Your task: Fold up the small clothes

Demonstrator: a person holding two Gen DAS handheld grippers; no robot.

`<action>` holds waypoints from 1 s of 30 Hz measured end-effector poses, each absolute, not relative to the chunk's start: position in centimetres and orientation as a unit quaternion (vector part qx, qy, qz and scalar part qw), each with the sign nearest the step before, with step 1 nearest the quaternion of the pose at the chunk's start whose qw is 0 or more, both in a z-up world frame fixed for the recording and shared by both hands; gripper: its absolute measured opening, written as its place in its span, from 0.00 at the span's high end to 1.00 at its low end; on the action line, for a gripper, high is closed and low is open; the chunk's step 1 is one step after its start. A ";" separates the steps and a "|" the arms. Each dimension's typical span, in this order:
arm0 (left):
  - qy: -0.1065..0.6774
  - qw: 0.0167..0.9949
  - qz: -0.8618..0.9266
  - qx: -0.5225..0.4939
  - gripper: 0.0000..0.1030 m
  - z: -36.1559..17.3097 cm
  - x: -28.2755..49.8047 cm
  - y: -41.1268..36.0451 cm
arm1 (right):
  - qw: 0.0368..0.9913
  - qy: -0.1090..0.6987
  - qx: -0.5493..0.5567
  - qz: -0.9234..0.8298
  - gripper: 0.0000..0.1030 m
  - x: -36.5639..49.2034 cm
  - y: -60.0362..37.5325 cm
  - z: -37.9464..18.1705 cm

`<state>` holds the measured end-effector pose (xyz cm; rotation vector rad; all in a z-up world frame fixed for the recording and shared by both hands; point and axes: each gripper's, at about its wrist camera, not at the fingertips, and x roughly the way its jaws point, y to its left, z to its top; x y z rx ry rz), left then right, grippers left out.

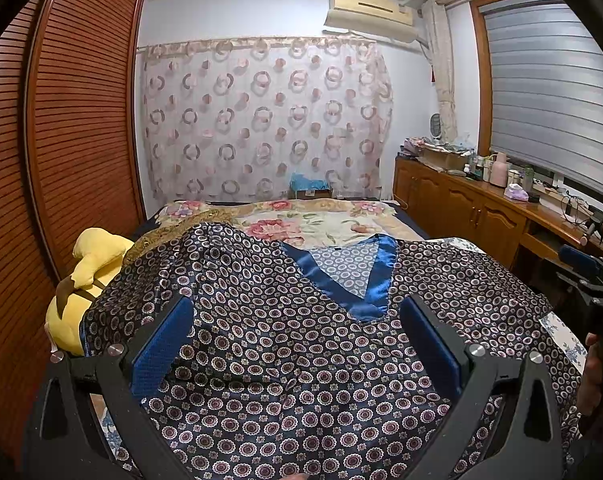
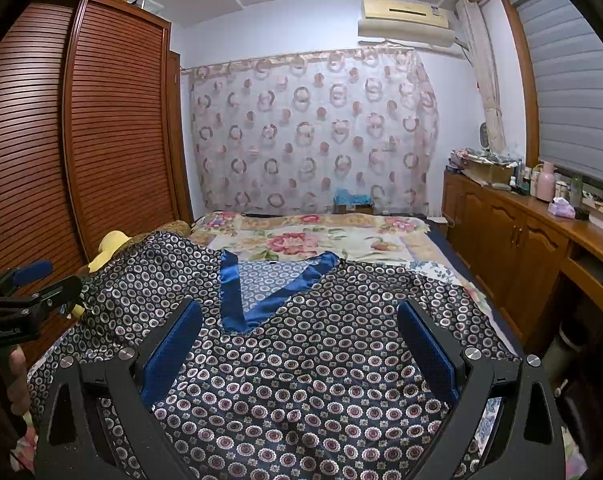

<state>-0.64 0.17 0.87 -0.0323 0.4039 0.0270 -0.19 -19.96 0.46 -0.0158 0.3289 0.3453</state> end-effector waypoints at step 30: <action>0.196 0.980 0.015 -0.013 0.00 1.4 -0.7 0.0 | 0.971 0.165 -0.006 0.172 0.05 -0.2 -19.9 0.5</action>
